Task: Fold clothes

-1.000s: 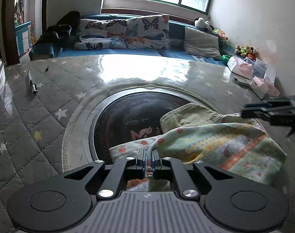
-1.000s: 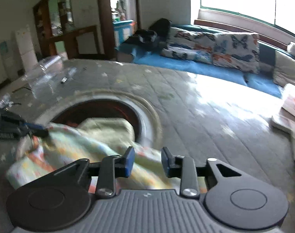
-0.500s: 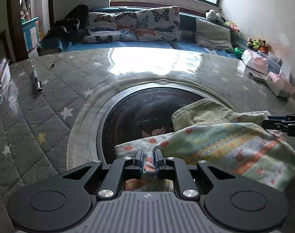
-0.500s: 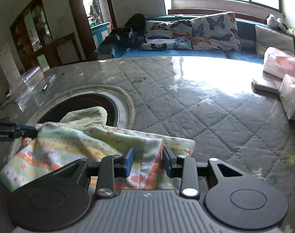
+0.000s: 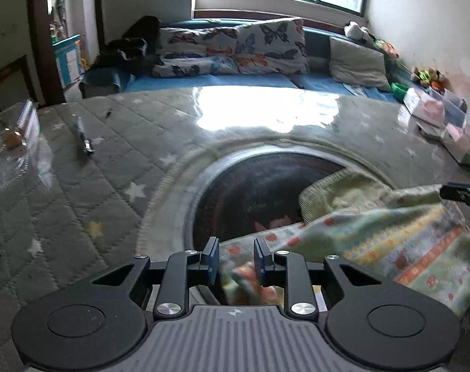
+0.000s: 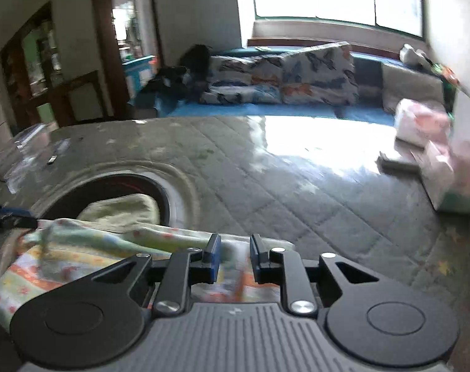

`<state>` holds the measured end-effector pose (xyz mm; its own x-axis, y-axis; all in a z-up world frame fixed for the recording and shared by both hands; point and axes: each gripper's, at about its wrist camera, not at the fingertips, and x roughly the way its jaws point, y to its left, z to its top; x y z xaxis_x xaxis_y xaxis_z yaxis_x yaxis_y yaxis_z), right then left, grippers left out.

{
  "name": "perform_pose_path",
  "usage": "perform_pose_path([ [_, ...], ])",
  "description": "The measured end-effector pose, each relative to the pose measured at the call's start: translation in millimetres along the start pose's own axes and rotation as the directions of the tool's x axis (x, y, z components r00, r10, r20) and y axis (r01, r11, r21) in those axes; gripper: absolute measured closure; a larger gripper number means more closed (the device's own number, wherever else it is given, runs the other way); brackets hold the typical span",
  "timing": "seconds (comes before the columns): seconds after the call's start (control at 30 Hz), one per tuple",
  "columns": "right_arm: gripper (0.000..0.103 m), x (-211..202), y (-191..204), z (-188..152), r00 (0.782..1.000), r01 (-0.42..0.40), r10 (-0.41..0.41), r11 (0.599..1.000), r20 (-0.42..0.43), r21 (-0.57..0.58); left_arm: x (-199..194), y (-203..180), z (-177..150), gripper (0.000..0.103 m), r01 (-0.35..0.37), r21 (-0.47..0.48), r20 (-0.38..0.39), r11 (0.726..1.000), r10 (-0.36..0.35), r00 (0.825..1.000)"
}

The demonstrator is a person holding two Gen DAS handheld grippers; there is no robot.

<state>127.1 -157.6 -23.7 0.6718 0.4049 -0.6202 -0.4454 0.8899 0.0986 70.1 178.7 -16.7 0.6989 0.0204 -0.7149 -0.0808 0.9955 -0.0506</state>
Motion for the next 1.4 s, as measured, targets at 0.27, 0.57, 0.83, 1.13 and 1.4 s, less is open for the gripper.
perform_pose_path([
  [0.27,0.084,19,50,5,0.986,-0.159,0.153,0.983,-0.066,-0.091,-12,-29,3,0.077,0.163,-0.002,0.025,0.987,-0.163,0.986],
  [0.57,0.084,53,58,10,0.985,-0.152,0.146,0.987,-0.093,-0.056,20,-56,6,0.078,0.237,-0.003,-0.023,0.971,-0.237,0.971],
  [0.83,0.083,44,58,18,0.982,-0.178,0.173,0.982,-0.072,-0.069,19,-54,10,0.080,0.249,-0.016,-0.017,0.968,-0.249,0.968],
  [1.13,0.083,12,97,-7,0.954,-0.289,0.256,0.925,-0.158,-0.248,27,-55,7,0.081,0.248,-0.025,-0.035,0.968,-0.249,0.968],
  [1.4,0.082,-21,125,-45,0.947,-0.315,0.266,0.871,-0.178,-0.377,29,-58,6,0.081,0.235,-0.024,-0.032,0.972,-0.236,0.971],
])
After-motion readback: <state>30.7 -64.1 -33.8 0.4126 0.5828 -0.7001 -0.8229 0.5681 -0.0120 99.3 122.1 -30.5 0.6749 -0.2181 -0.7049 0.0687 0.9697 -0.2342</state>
